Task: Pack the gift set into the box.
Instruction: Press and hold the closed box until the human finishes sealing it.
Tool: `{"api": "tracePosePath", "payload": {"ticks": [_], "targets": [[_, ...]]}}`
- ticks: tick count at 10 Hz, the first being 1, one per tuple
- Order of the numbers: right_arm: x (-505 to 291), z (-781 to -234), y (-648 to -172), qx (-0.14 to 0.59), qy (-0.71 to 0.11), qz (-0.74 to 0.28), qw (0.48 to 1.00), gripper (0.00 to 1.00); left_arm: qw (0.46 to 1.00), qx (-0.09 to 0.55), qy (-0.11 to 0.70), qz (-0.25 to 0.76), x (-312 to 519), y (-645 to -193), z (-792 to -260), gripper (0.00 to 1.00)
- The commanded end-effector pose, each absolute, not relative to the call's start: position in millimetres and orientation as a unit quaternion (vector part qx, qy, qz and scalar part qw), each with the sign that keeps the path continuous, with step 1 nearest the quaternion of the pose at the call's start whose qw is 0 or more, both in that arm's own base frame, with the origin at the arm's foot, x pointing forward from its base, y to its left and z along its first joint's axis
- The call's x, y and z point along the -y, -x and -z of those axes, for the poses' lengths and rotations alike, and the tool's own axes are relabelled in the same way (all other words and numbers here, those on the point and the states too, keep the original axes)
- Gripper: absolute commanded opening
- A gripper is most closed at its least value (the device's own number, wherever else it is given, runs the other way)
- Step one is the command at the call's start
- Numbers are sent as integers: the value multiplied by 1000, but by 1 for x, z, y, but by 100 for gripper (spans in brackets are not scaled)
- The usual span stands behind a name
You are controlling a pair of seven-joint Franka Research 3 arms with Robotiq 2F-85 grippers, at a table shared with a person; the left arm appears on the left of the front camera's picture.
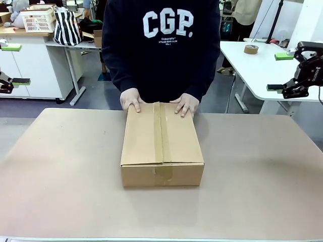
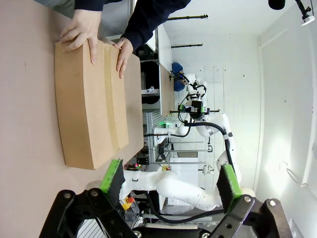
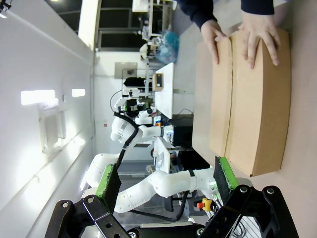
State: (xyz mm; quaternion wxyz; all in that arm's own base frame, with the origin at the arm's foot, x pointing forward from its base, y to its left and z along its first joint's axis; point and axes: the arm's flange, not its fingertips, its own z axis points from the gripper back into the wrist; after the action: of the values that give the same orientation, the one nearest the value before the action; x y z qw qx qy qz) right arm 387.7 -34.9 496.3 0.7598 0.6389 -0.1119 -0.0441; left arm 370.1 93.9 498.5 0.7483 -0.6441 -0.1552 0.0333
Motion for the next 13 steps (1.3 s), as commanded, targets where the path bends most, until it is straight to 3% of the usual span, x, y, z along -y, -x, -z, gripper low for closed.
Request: {"api": "tracePosePath", "payload": {"ticks": [1, 7, 8, 9, 10, 13], "targets": [[39, -495, -386, 113, -641, 37, 758, 100, 742, 154, 652, -35, -93, -370, -504, 100], [35, -496, -388, 112, -639, 44, 760, 100, 742, 154, 652, -35, -93, -370, -504, 100], [26, -495, -396, 187, -575, 45, 795, 100, 748, 155, 644, -33, -94, -370, -498, 100], [12, -493, -405, 264, -509, 27, 819, 100, 756, 218, 615, 52, -81, -374, -501, 100], [-7, -490, -415, 296, -508, -51, 808, 100, 736, 262, 610, 132, -63, -378, -500, 100], [-78, -476, -424, 396, -473, -272, 738, 100, 699, 406, 502, 306, 0, -390, -475, 100]]}}
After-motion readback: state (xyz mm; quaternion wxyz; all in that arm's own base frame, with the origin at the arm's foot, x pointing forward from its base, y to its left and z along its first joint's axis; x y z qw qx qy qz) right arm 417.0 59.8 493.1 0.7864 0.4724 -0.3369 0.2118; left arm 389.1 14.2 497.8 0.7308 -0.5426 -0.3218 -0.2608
